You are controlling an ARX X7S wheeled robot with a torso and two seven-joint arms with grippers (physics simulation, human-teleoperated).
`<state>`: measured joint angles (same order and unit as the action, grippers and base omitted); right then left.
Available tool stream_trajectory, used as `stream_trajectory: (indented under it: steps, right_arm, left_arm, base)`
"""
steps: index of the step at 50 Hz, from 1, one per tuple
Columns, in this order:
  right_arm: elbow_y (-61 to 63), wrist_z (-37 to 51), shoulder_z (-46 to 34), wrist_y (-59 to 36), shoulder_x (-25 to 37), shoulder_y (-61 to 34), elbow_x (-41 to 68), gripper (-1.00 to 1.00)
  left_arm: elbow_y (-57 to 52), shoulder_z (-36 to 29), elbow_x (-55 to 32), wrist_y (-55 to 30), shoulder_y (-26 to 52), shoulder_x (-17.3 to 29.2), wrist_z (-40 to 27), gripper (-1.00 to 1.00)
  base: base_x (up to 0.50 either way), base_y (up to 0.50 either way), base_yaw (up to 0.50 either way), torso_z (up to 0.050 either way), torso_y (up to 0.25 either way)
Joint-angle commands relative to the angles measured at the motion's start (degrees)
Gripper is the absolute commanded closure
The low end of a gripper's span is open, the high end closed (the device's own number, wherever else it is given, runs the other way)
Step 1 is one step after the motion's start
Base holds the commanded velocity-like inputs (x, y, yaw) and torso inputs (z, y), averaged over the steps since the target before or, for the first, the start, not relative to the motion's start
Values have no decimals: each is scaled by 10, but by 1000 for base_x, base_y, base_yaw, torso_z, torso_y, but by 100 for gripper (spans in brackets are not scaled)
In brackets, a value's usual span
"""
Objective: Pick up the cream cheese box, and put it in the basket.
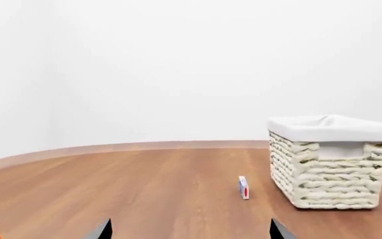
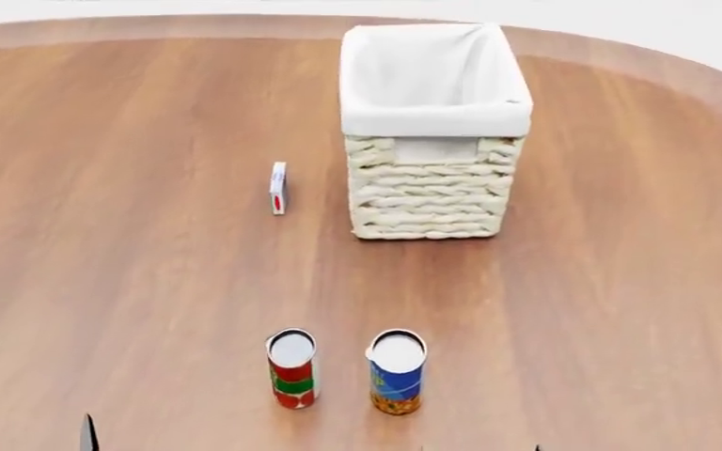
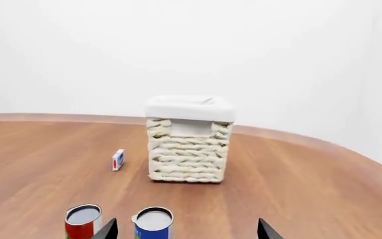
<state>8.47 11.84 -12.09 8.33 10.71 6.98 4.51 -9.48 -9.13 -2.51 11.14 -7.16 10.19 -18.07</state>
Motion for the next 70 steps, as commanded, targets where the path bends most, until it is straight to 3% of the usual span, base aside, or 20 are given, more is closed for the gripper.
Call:
stream_trajectory:
  steps: [1, 27, 70]
  right_arm:
    - [-8, 9, -9, 6, 2, -1, -14, -100]
    - [-16, 43, -26, 43, 8, 5, -65, -100]
    - [-34, 66, -39, 21, 13, -13, -60, -100]
  left_arm:
    - [6, -6, -1, 1, 4, 3, -3, -100]
    - [10, -15, -6, 1, 6, 11, -11, -100]
    - [12, -27, -10, 1, 9, 21, -26, -100]
  base:
    - [406, -359, 0, 0, 0]
    - [442, -194, 0, 0, 0]
    - [206, -8, 0, 0, 0]
